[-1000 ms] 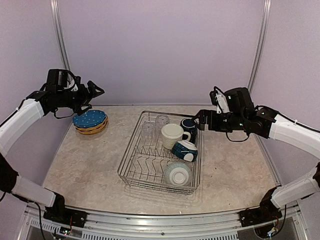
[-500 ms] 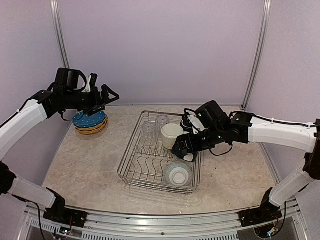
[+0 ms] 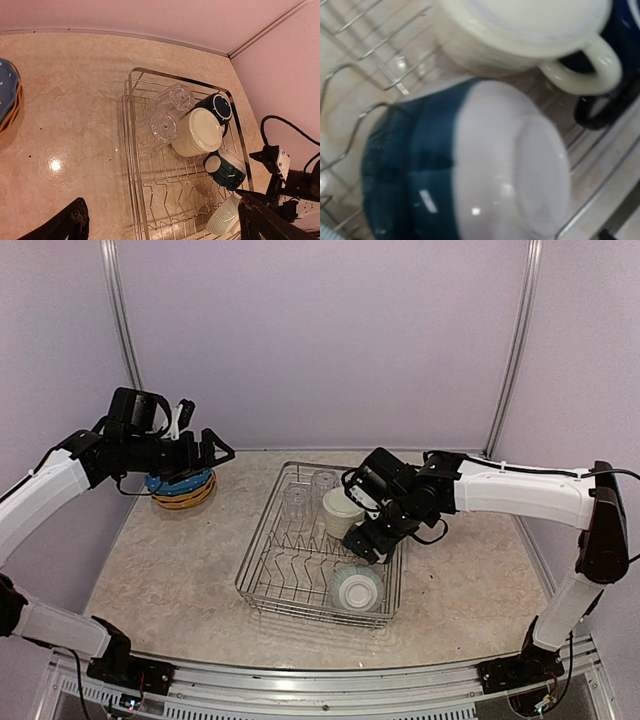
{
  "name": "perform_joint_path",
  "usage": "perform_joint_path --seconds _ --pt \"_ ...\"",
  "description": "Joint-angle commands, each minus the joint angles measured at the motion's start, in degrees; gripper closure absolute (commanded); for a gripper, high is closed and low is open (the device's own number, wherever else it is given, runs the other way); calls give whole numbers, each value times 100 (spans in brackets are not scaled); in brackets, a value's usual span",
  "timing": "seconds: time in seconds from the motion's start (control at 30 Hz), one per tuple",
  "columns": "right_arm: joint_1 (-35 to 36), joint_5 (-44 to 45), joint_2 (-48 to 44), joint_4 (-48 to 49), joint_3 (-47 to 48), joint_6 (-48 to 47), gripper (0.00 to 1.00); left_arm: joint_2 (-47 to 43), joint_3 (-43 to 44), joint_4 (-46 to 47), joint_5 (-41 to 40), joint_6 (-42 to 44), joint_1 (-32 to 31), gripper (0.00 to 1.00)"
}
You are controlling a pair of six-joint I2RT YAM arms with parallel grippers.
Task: Unload the mixed dishes from the dish rack
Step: Grab the bowl from the dish rack.
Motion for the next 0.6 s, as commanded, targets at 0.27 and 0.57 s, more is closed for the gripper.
perform_joint_path --seconds 0.27,0.57 --pt "76 -187 672 -260 636 -1041 0 -20 33 38 -75 -14 -33 1" --pt "76 61 1014 -649 914 -1173 4 -130 -23 48 85 -259 -46 1"
